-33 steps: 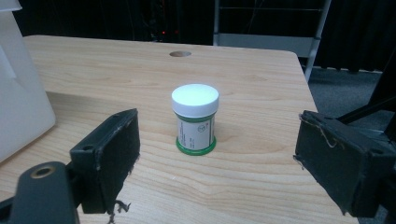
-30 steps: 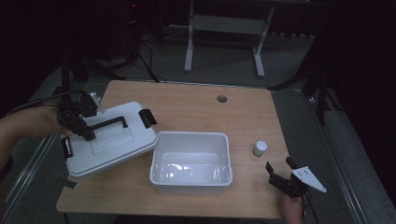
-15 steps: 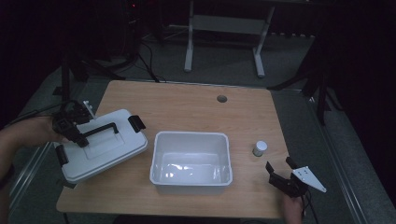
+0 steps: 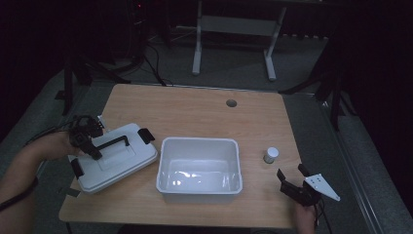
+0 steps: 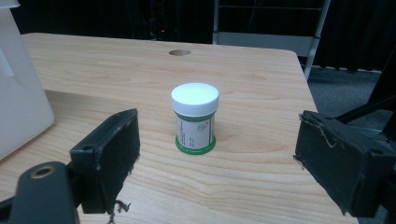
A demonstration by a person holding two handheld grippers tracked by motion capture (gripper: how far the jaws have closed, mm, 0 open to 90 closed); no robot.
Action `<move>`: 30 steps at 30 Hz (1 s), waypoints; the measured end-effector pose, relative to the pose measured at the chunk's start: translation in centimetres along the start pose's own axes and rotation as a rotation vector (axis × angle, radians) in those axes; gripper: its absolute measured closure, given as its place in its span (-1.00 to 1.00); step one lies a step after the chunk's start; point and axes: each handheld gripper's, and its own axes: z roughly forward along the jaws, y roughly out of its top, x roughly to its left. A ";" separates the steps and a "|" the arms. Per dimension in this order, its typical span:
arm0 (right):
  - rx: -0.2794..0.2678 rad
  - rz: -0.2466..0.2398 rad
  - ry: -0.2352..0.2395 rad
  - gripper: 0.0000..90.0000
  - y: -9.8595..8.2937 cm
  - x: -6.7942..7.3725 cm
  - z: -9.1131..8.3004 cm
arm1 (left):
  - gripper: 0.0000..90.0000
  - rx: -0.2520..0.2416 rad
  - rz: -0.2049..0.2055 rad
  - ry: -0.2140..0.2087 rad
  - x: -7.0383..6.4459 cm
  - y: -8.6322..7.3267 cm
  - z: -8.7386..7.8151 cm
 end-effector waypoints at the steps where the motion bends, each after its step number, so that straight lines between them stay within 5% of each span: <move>1: 0.000 -0.001 0.000 -0.70 0.0 0.0 0.0 | 0.85 -0.004 -0.003 0.005 0.1 0.1 0.4; 10: 0.000 -0.001 0.000 -0.70 0.0 0.0 0.0 | 0.85 0.016 -0.029 -0.020 0.8 0.2 3.4; 17: 0.002 -0.005 0.001 -0.70 0.0 0.0 0.0 | 0.85 0.063 -0.011 -0.008 0.6 0.3 5.0; 27: 0.015 -0.012 0.005 -0.70 0.2 0.0 0.1 | 0.83 0.047 -0.022 -0.015 0.7 0.2 5.2; 30: 0.029 -0.019 0.036 -0.70 0.6 -0.2 0.0 | 0.54 0.023 -0.041 -0.045 0.8 0.2 5.0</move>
